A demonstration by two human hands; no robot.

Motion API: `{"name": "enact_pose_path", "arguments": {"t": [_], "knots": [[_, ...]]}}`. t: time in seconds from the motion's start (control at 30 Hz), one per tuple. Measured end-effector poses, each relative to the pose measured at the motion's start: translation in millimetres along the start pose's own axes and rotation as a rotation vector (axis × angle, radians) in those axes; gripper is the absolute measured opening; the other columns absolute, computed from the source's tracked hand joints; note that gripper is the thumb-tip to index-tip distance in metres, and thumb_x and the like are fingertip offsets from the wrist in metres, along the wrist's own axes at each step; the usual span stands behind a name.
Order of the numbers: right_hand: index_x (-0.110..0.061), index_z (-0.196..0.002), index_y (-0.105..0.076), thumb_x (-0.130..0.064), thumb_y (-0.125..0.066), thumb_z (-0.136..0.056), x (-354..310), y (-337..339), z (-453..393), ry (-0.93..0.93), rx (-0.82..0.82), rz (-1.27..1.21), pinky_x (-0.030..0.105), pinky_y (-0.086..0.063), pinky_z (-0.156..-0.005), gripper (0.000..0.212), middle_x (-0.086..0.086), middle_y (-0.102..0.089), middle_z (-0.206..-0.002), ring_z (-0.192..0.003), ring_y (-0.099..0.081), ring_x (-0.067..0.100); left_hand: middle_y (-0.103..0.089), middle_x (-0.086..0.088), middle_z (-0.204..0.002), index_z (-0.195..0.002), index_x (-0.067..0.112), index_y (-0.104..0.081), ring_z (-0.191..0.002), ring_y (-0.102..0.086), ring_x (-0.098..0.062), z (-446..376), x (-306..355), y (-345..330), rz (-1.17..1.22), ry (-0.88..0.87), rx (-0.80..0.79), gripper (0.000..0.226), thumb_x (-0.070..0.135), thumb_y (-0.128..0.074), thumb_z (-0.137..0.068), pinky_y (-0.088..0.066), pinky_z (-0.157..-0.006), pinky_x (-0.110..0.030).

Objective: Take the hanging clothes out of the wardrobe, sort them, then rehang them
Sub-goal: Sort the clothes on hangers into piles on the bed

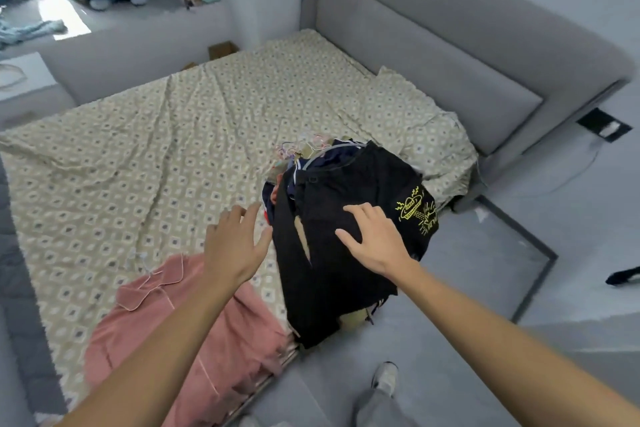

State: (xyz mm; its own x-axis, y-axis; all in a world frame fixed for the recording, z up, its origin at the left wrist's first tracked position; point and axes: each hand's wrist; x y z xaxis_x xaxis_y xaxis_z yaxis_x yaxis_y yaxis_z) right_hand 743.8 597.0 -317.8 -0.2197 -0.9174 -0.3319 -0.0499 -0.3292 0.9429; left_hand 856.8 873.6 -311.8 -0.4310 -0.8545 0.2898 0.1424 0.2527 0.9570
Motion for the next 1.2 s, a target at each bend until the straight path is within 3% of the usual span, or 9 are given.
{"name": "enact_pose_path", "arguments": {"t": [0.27, 0.4, 0.77, 1.0, 1.2], "knots": [[-0.026, -0.148, -0.045, -0.063, -0.044, -0.102, 131.2, 40.2, -22.8, 0.093, -0.092, -0.016, 0.044, -0.047, -0.101, 0.059, -0.005, -0.053, -0.138, -0.125, -0.048, 0.021, -0.059, -0.007, -0.129, -0.151, 0.025, -0.044, -0.12, -0.053, -0.03, -40.0, 136.0, -54.1, 0.046, 0.125, -0.023, 0.054, 0.053, -0.04, -0.105, -0.045, -0.093, -0.049], [-0.026, -0.148, -0.046, -0.062, -0.045, -0.102, 172.6, 52.2, -53.0, 0.118, -0.142, 0.0, 0.046, -0.048, -0.099, 0.058, -0.004, -0.053, -0.138, -0.125, -0.048, 0.023, -0.059, -0.005, -0.127, -0.149, 0.026, -0.045, -0.119, -0.055, -0.029, -46.6, 168.8, -69.9, 0.03, 0.174, -0.029, 0.057, 0.058, -0.035, -0.104, -0.047, -0.093, -0.05], [-0.026, -0.15, -0.043, -0.06, -0.045, -0.102, 237.7, 44.5, -167.3, 0.13, -0.225, 0.048, 0.045, -0.047, -0.099, 0.059, -0.005, -0.049, -0.14, -0.128, -0.045, 0.021, -0.06, -0.008, -0.125, -0.146, 0.022, -0.048, -0.118, -0.056, -0.034, -148.1, 166.3, -99.1, 0.064, 0.283, -0.035, 0.064, 0.059, -0.03, -0.097, -0.048, -0.091, -0.051], [-0.024, -0.15, -0.044, -0.057, -0.048, -0.103, 289.2, 41.2, -252.6, 0.117, -0.268, 0.071, 0.046, -0.047, -0.105, 0.057, -0.001, -0.051, -0.14, -0.134, -0.043, 0.026, -0.061, -0.008, -0.124, -0.143, 0.023, -0.049, -0.118, -0.056, -0.035, -205.2, 145.0, -117.6, 0.066, 0.353, -0.063, 0.047, 0.049, -0.047, -0.103, -0.048, -0.089, -0.05], [-0.025, -0.148, -0.045, -0.055, -0.05, -0.103, 332.5, 5.8, -346.9, 0.128, -0.371, 0.068, 0.047, -0.048, -0.105, 0.054, 0.001, -0.052, -0.14, -0.135, -0.045, 0.029, -0.056, -0.007, -0.131, -0.149, 0.026, -0.042, -0.124, -0.055, -0.03, -264.4, 132.4, -160.2, 0.065, 0.415, -0.279, 0.05, 0.051, -0.04, -0.106, -0.05, -0.088, -0.045]]}}
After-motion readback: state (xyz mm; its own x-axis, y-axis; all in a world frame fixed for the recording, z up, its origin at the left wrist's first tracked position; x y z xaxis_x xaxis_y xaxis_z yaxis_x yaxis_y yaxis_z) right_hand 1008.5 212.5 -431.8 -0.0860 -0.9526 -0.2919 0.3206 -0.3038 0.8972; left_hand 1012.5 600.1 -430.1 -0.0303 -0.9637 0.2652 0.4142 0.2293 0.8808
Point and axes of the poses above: each hand's wrist, its own z-axis away from the middle knuckle, its own y-axis out of the back of the hand, x = y × z
